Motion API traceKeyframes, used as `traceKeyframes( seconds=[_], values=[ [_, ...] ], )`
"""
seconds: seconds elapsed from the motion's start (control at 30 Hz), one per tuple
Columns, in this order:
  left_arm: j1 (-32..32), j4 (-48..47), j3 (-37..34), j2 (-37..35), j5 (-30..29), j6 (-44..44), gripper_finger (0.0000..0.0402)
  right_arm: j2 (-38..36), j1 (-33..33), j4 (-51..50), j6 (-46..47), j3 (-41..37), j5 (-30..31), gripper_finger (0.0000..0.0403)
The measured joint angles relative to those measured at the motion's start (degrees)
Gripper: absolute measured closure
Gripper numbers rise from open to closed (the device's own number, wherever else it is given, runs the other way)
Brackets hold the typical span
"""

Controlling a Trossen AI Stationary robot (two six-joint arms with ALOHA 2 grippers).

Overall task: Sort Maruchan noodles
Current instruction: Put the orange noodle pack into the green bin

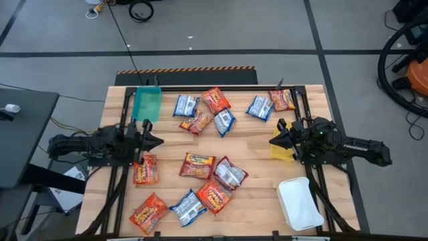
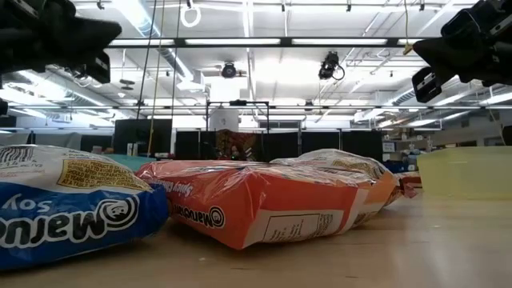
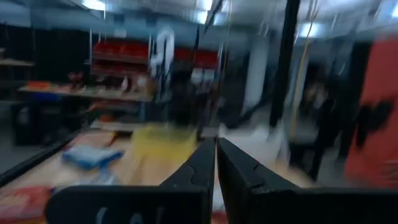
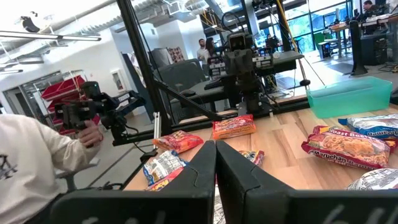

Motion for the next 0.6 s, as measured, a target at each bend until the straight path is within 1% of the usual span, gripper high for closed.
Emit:
traceKeyframes(
  seconds=[0.07, 0.1, 0.2, 0.3, 0.37, 0.43, 0.47, 0.53, 0.6],
  values=[
    [-1.54, -0.35, 1.15, 3.05, 1.52, -0.53, 0.038, -0.01, 0.0, 0.0, -0.02, 0.0, 0.0, 0.0385],
    [-2.74, 0.84, 1.83, 5.4, 0.77, -0.51, 0.0385, -0.01, 0.0, -0.01, -0.01, -0.01, 0.0, 0.0385],
    [-7.37, 5.55, 4.73, 15.63, -4.3, 0.36, 0.0395, -0.02, 0.0, 0.0, -0.01, 0.0, 0.0, 0.0385],
    [-13.96, 1.62, 9.84, 28.31, -10.33, -4.04, 0.0396, -0.01, 0.0, 0.05, -0.62, 0.0, 0.05, 0.0385],
    [-19.44, -2.7, 15.15, 37.56, -16.76, -8.29, 0.0397, 0.02, 0.0, 1.83, -5.82, -0.02, 1.93, 0.0385],
    [-24.9, -13.44, 22.31, 46.33, -23.45, -14.91, 0.0398, 0.02, 0.0, 5.12, -7.19, 0.0, 4.86, 0.0385],
    [-27.1, -21.22, 26.52, 50.55, -25.22, -19.53, 0.0398, 0.02, 0.0, 6.29, -6.77, 0.0, 5.69, 0.0385],
    [-30.86, -36.55, 35.26, 58.76, -26.52, -30.78, 0.0398, 0.02, 0.0, 9.09, -4.67, 0.0, 6.51, 0.0385],
    [-33.94, -51.18, 43.41, 65.95, -25.82, -41.99, 0.0399, -0.02, 0.0, 11.66, -3.02, 0.0, 6.54, 0.0385]
  ],
)
